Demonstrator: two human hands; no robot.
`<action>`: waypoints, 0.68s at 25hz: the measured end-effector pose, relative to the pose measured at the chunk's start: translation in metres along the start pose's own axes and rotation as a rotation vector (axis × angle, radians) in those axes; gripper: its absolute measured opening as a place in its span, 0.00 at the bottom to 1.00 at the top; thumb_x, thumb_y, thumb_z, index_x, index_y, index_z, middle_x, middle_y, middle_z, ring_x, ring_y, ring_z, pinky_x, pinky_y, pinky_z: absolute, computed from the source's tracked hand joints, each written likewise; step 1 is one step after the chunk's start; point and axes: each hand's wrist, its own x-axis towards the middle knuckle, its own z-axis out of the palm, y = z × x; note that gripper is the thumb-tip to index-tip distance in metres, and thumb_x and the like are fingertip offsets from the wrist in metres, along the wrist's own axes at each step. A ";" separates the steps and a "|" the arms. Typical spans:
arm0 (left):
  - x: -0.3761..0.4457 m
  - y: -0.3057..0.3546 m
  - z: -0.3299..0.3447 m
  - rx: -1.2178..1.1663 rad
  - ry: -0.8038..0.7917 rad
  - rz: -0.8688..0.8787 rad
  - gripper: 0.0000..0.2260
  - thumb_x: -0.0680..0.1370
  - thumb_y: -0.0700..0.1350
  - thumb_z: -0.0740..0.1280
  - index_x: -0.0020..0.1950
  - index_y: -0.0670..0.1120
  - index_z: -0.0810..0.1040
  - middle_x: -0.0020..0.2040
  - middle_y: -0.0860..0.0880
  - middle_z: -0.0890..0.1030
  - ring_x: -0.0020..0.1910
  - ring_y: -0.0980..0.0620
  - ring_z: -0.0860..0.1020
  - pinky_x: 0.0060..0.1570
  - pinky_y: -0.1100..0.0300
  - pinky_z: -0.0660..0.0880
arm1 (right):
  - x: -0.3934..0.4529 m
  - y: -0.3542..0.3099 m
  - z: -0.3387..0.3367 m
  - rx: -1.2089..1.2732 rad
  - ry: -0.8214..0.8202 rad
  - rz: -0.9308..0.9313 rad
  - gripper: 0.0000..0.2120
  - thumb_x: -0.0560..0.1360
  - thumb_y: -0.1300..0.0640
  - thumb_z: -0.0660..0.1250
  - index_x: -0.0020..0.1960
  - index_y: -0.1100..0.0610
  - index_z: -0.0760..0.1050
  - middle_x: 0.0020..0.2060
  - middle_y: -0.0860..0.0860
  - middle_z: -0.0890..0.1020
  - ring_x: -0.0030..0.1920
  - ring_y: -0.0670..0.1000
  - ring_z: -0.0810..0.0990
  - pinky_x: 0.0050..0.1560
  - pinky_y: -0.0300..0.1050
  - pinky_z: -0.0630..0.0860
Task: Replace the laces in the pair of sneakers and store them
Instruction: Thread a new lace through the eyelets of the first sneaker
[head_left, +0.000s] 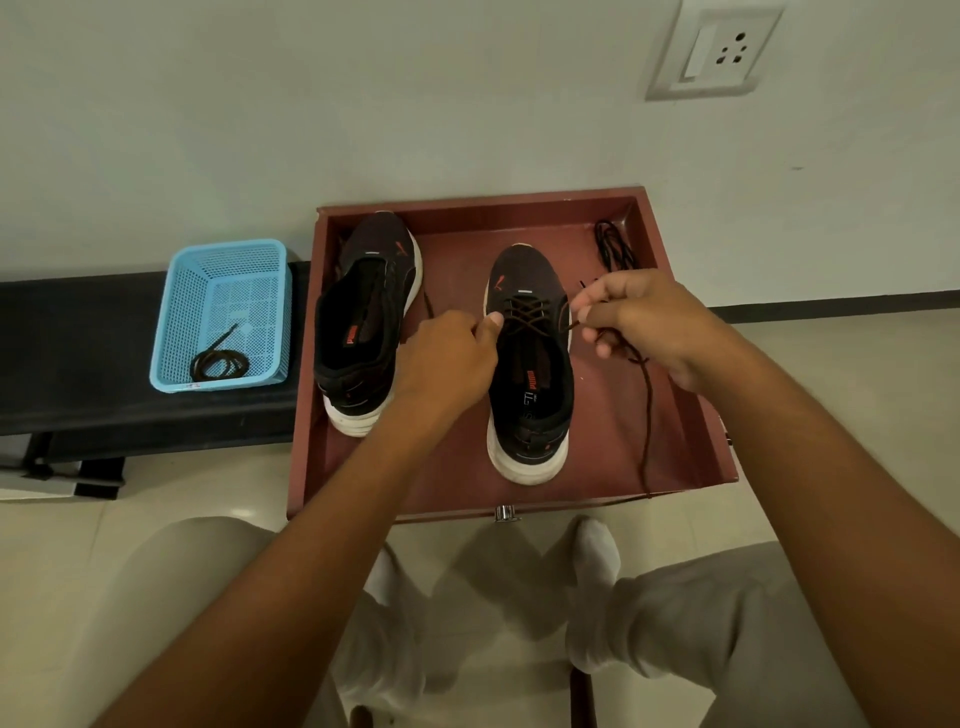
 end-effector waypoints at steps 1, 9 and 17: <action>0.002 0.002 -0.003 -0.022 0.000 -0.011 0.24 0.83 0.59 0.59 0.32 0.47 0.69 0.31 0.49 0.75 0.33 0.46 0.75 0.38 0.52 0.72 | -0.002 -0.002 0.004 0.034 -0.014 0.004 0.08 0.79 0.66 0.65 0.51 0.59 0.83 0.34 0.53 0.82 0.26 0.46 0.75 0.28 0.36 0.72; 0.006 -0.004 -0.002 -0.171 0.097 -0.112 0.20 0.80 0.45 0.65 0.30 0.46 0.62 0.27 0.49 0.66 0.28 0.49 0.64 0.33 0.54 0.65 | 0.000 0.013 0.004 -0.333 0.287 0.004 0.11 0.78 0.61 0.68 0.42 0.50 0.84 0.42 0.47 0.84 0.50 0.52 0.83 0.59 0.50 0.80; 0.002 -0.009 -0.007 -0.167 0.080 -0.083 0.22 0.82 0.47 0.65 0.31 0.46 0.62 0.27 0.51 0.66 0.27 0.51 0.65 0.33 0.55 0.64 | 0.006 0.020 -0.006 -0.312 0.277 0.080 0.09 0.77 0.63 0.67 0.46 0.55 0.85 0.43 0.52 0.84 0.43 0.51 0.82 0.45 0.44 0.79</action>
